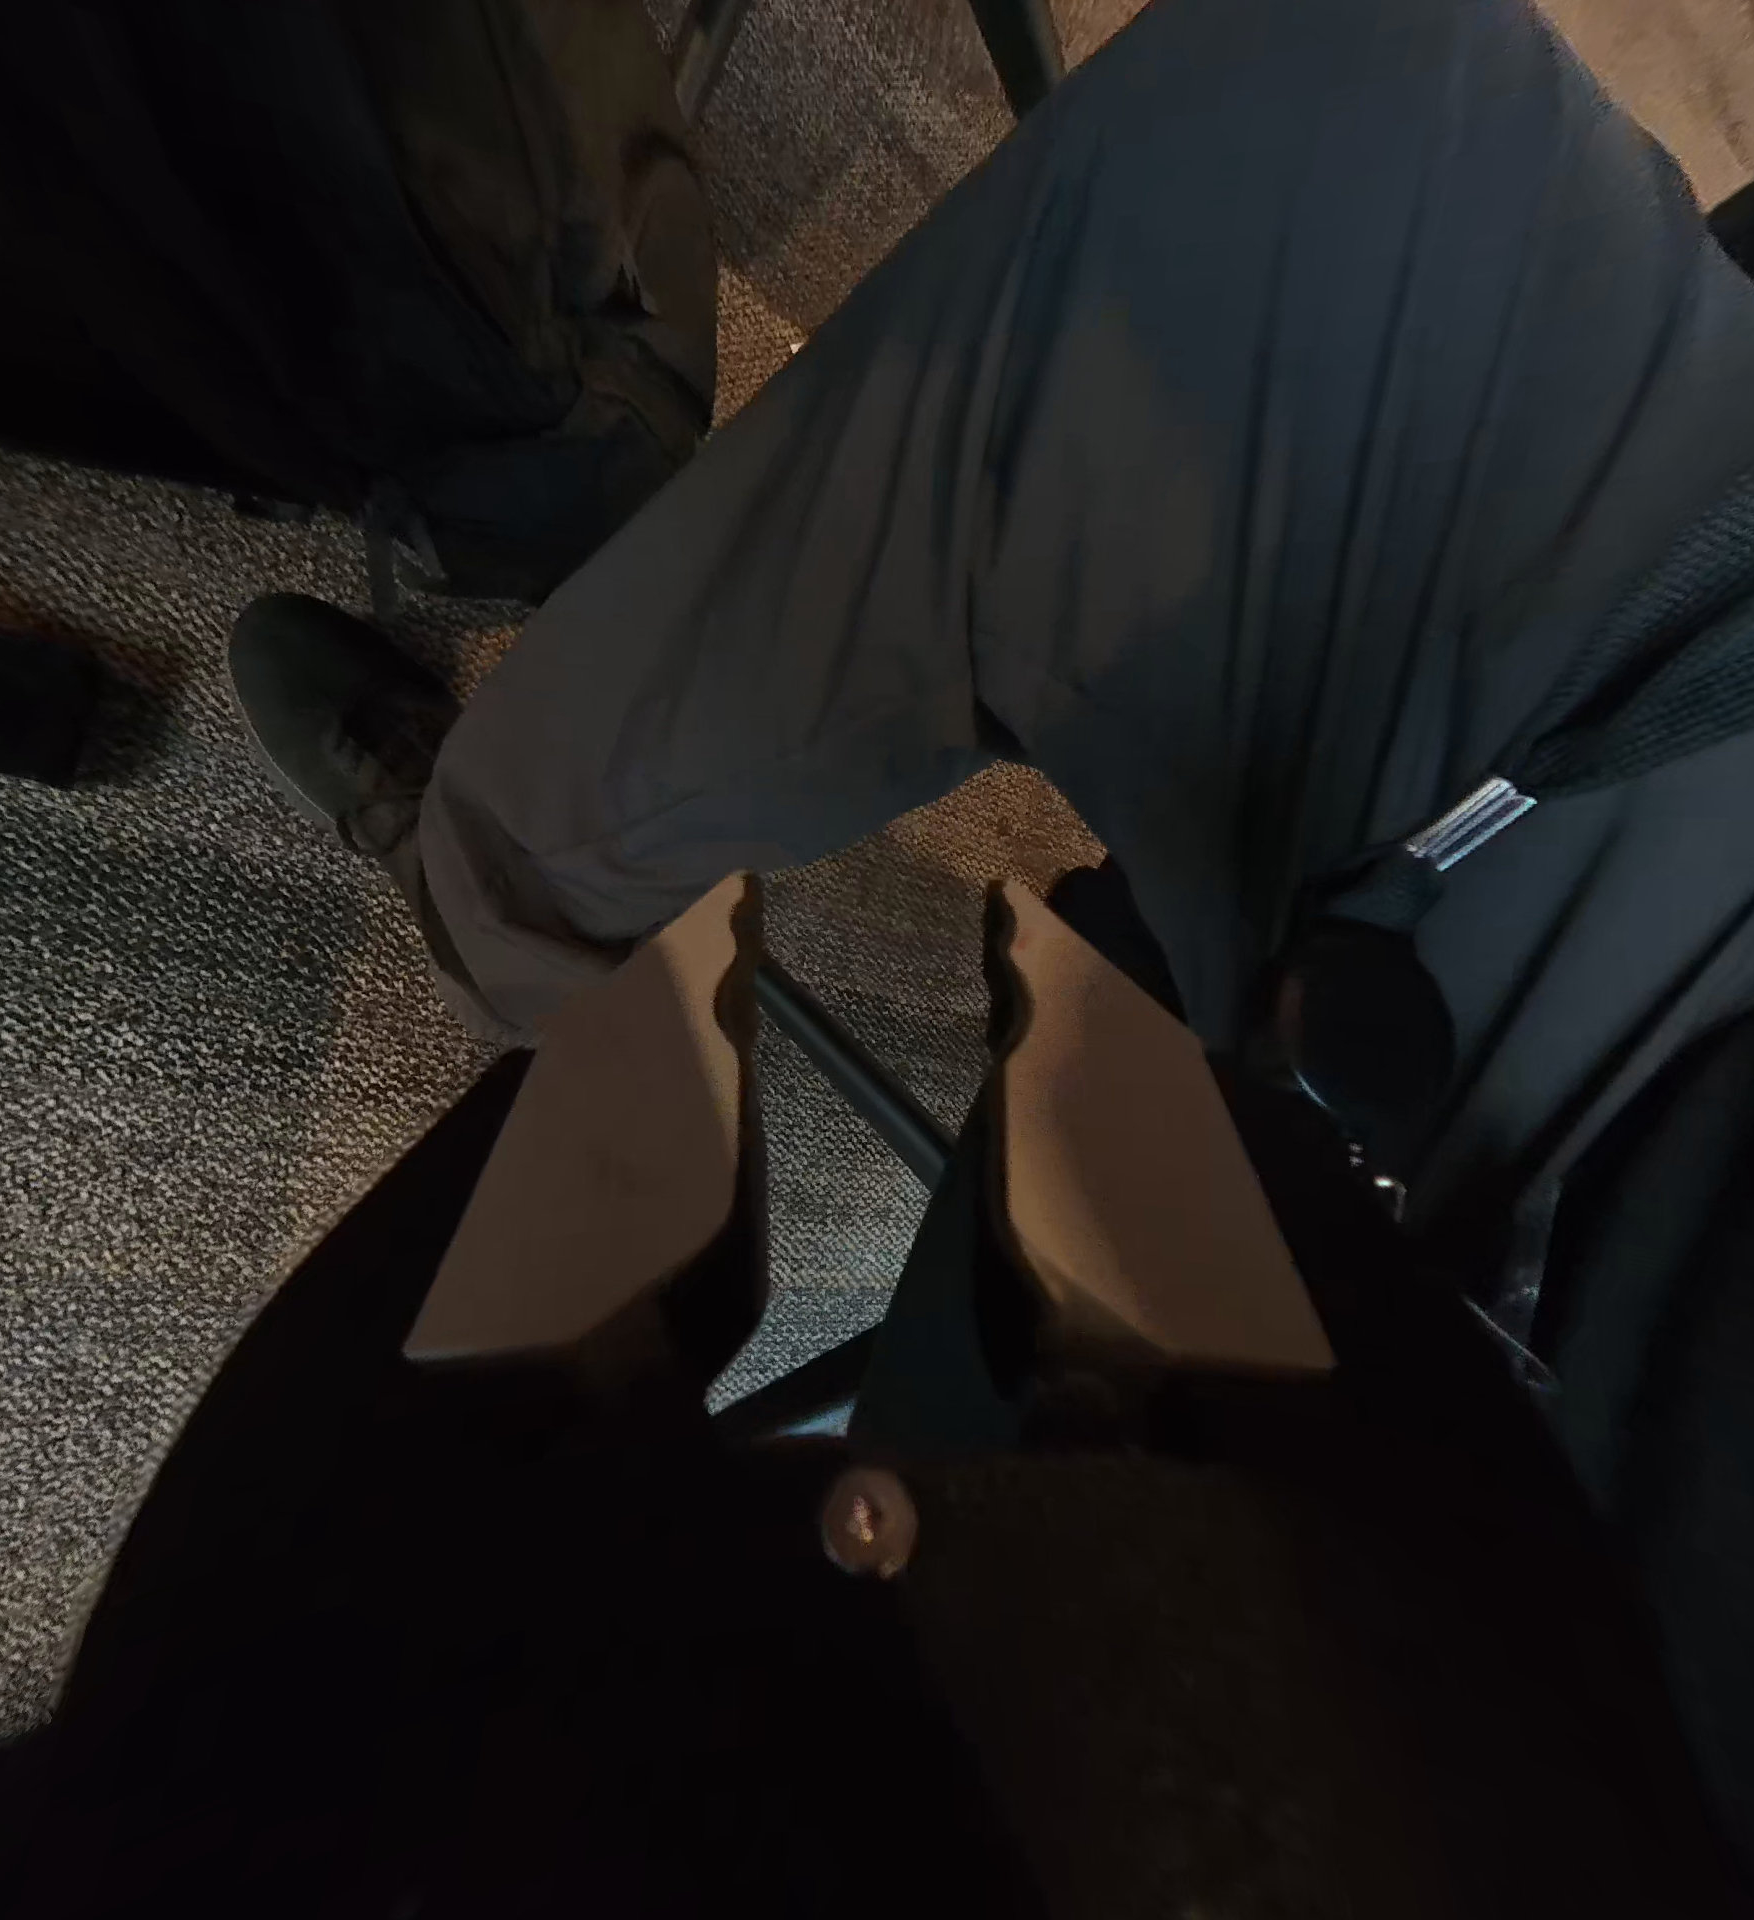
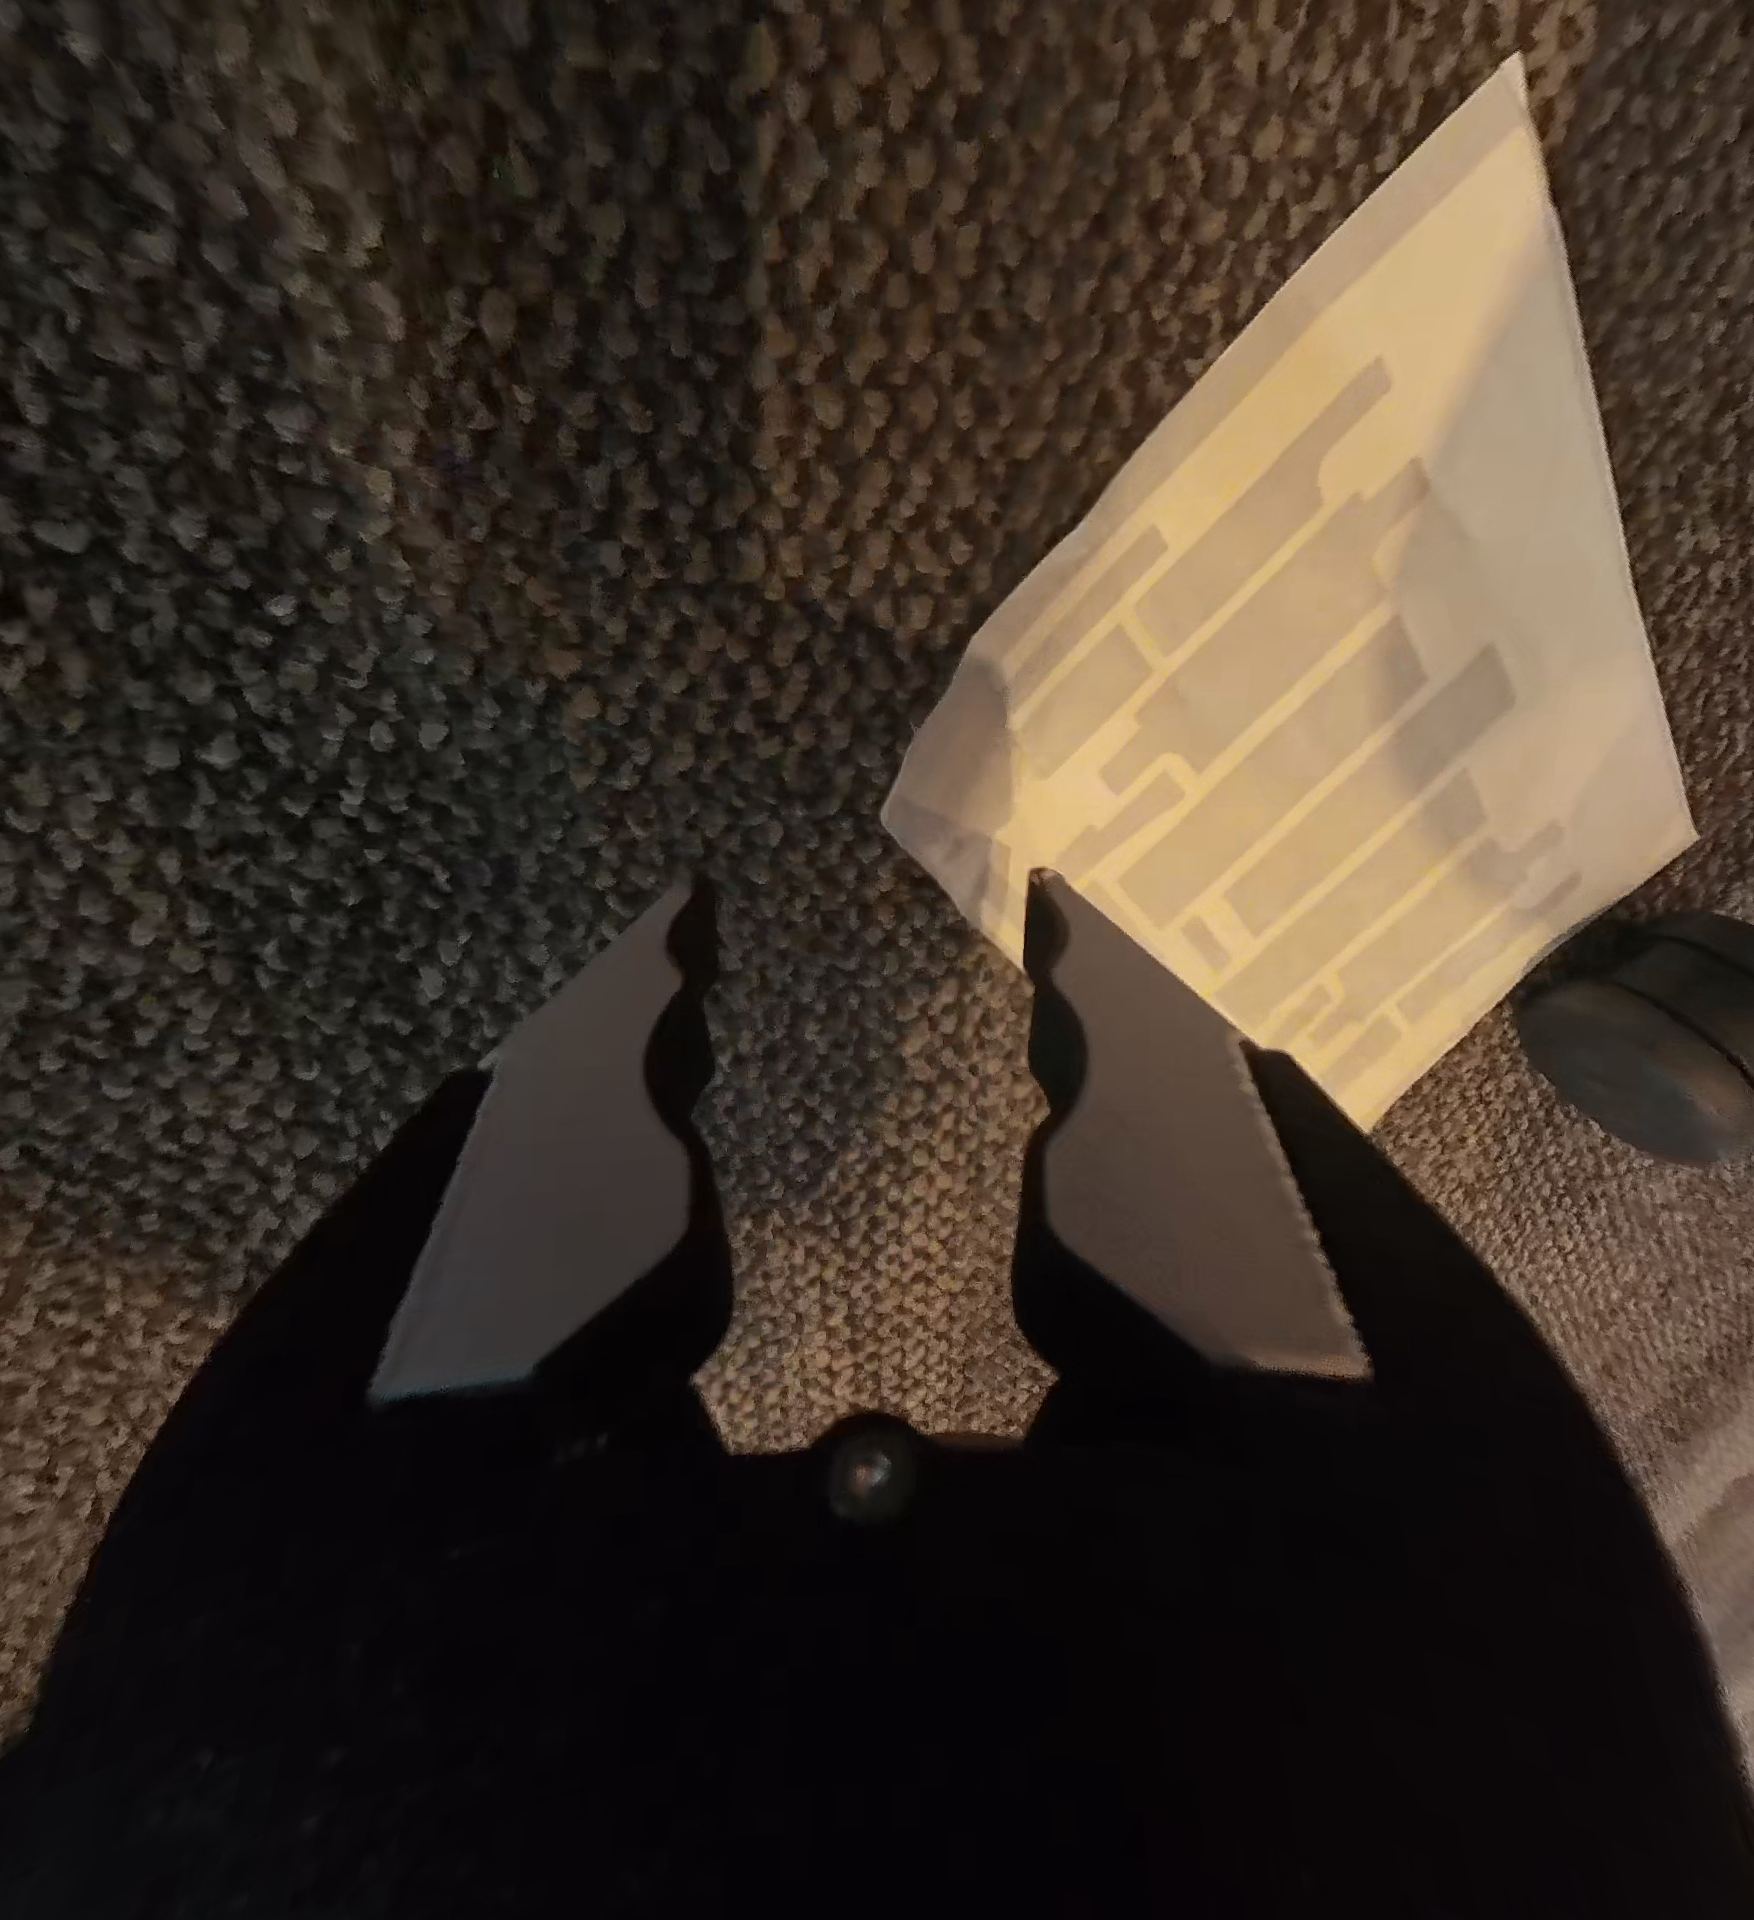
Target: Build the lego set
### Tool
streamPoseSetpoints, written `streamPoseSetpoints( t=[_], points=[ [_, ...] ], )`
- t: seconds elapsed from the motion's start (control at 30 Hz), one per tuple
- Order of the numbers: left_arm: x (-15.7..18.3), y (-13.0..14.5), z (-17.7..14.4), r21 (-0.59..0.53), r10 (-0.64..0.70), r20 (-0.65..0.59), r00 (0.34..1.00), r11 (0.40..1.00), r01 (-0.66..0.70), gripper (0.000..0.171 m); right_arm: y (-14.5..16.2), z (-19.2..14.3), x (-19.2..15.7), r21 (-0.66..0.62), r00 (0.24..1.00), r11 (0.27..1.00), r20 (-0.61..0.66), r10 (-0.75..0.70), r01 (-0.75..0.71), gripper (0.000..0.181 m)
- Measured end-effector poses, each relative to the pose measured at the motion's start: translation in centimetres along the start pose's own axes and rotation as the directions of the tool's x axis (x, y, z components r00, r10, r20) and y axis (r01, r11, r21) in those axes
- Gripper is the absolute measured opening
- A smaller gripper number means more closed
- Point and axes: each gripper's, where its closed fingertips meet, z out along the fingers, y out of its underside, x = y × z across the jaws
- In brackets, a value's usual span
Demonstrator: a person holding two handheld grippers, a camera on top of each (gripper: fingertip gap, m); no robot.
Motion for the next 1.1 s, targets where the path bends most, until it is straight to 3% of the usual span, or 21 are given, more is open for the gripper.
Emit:
streamPoseSetpoints(
  t=[0.2,0.5,0.53,0.6,0.77,0.93,1.1],
  points=[
    [0.1,-0.2,0.1,-0.027,0.014,0.002,1.0,1.0,-0.014,0.038,-0.6,1.1,1.2,-0.004,0.995,0.995,-0.029,0.099,-0.099,0.05],
    [0.5,-0.5,0.9,-0.044,0.023,-0.015,1.0,0.999,-0.024,0.039,-0.5,1.5,1.1,0.002,0.993,0.993,-0.026,0.115,-0.115,0.042],
    [0.5,-0.5,0.8,-0.044,0.022,-0.014,1.0,0.999,-0.023,0.039,-0.6,1.5,1.1,-0.001,0.994,0.994,-0.022,0.107,-0.107,0.036],
    [0.5,-0.3,0.7,-0.045,0.016,-0.012,1.0,0.999,-0.017,0.039,-0.6,1.5,1.2,-0.013,0.997,0.998,-0.031,0.068,-0.068,0.0],
    [0.3,0.0,0.6,-0.037,-0.001,-0.01,1.0,0.999,0.001,0.037,-0.3,1.7,2.1,-0.063,0.998,0.996,-0.007,0.067,-0.067,0.0],
    [0.5,-0.3,0.3,0.006,-0.006,-0.011,1.0,1.0,0.006,0.039,-0.9,-2.4,4.5,-0.008,0.995,0.996,-0.03,0.092,-0.092,0.0],
    [1.3,-1.6,-1.0,0.106,0.006,-0.019,1.0,0.994,-0.004,0.039,-3.2,-12.7,7.2,0.125,0.987,0.98,0.026,0.156,-0.158,0.0]
  ],
)
